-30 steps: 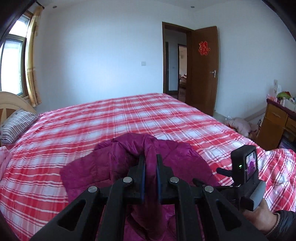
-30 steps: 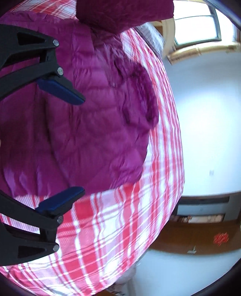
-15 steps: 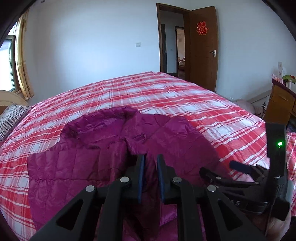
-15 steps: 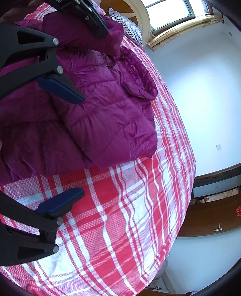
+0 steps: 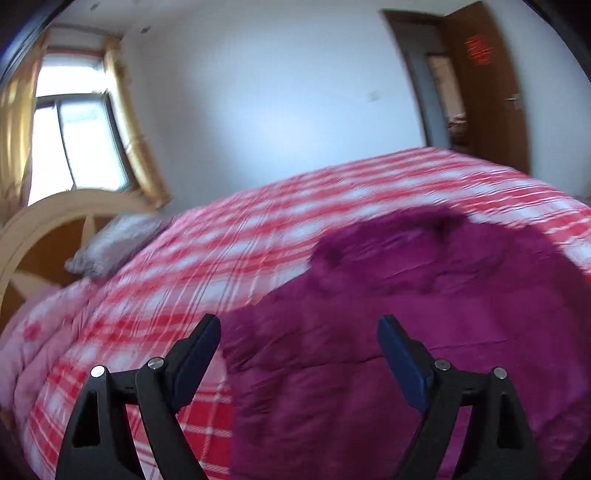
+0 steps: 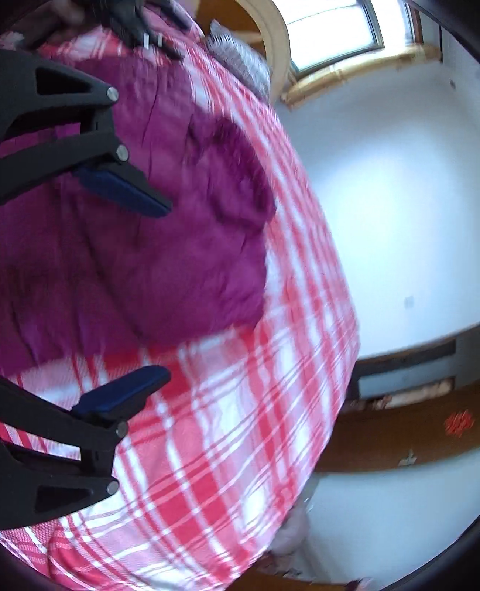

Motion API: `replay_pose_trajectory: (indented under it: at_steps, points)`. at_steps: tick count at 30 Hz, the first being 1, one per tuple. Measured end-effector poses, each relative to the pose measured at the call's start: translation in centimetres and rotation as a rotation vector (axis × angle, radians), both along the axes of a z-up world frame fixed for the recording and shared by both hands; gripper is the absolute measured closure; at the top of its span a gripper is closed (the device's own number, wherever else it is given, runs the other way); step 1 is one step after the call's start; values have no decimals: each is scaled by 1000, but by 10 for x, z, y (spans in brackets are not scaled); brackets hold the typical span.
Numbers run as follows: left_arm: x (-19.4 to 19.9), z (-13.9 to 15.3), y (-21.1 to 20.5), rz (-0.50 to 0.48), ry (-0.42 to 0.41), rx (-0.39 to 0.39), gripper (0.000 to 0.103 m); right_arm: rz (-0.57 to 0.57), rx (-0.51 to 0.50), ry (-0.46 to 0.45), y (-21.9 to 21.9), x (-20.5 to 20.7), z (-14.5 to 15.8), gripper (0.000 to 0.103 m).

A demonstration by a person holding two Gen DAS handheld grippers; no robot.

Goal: Fold large clothes

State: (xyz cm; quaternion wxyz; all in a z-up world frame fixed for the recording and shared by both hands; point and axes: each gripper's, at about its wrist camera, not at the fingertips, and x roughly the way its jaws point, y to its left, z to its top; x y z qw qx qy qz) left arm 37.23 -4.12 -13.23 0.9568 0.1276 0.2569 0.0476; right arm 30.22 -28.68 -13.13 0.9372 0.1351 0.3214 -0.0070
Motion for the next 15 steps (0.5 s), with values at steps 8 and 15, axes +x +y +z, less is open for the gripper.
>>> replay_pose_trajectory:
  at_steps: [8,15]
  points:
    - [27,-44,9,45,147,-76,16,343,-83,107,125,51,-11,33]
    - [34,-57,7,17,197,-67,16,328,-175,169,131,62,-53,37]
